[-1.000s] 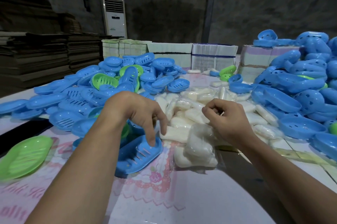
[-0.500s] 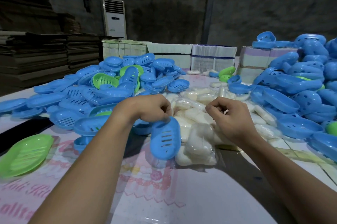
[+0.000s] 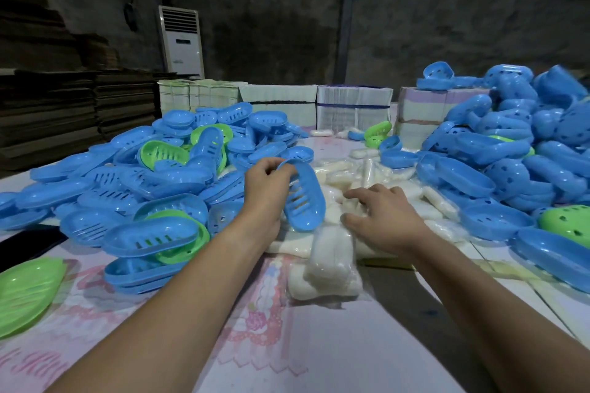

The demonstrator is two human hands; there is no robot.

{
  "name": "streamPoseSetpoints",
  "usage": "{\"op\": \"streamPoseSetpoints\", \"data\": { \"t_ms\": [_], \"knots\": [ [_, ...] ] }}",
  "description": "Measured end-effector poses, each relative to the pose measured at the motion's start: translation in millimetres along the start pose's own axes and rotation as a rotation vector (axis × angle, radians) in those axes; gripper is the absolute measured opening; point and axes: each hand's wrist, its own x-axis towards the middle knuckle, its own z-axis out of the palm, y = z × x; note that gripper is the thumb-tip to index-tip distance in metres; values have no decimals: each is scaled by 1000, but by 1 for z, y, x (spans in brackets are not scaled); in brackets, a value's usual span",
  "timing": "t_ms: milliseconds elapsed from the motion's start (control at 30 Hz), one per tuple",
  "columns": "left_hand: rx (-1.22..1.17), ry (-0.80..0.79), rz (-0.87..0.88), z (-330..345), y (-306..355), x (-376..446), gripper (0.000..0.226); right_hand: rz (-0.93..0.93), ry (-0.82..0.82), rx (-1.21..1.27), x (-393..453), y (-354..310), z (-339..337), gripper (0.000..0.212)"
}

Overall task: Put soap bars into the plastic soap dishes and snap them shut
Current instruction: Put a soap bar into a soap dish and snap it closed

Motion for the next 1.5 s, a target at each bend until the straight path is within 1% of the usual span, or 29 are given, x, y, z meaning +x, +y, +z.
{"op": "streamPoseSetpoints", "data": {
  "t_ms": [100,233,333,400,500,600,700,767,833,900,933,967,1033,1100,1167,1233,1300,1367,1433,1500],
  "knots": [
    [-147,41,-68,3,-1,-2,18,52,-24,-30,0,3,-2,56],
    [-336,120,-138,6,2,-6,24,12,36,12,-1,4,-4,45],
    [-460,97,-183,2,8,-4,38,38,102,42,-1,5,-8,53],
    [-495,76,-226,0,9,-4,41,43,140,24,0,4,-9,58],
    [-550,43,-274,-1,11,-7,40,29,216,46,1,4,-9,55],
    [-581,5,-305,0,13,-10,46,18,284,146,1,8,-14,50],
    [-572,-36,-324,3,13,-14,42,-75,408,266,-3,7,-22,37],
    [-582,-48,-332,5,14,-16,38,-201,452,403,-7,-1,-23,33],
    [-597,-83,-348,8,14,-19,32,-366,468,522,-13,-14,-18,33],
    [-584,-174,-419,13,16,-25,20,-498,480,576,-18,-27,-8,34],
    [-575,-249,-476,14,18,-29,21,-533,487,588,-19,-32,-3,35],
    [-569,-321,-527,15,18,-33,30,-544,496,611,-18,-36,1,37],
    [-559,-448,-574,15,16,-35,46,-519,495,702,-16,-39,4,39],
    [-527,-514,-573,15,14,-36,54,-503,474,785,-15,-39,3,42],
    [-483,-496,-555,16,12,-38,48,-516,427,810,-14,-35,3,45],
    [-417,-434,-518,18,11,-38,30,-524,389,782,-13,-33,2,43],
    [-408,-359,-472,18,9,-35,16,-516,432,680,-12,-31,1,32],
    [-424,-328,-443,17,9,-31,9,-458,500,601,-10,-31,0,22],
    [-425,-344,-446,15,9,-30,12,-369,483,648,-11,-33,-1,16],
    [-418,-337,-458,14,9,-30,25,-317,415,702,-11,-33,-1,14]
  ]
}}
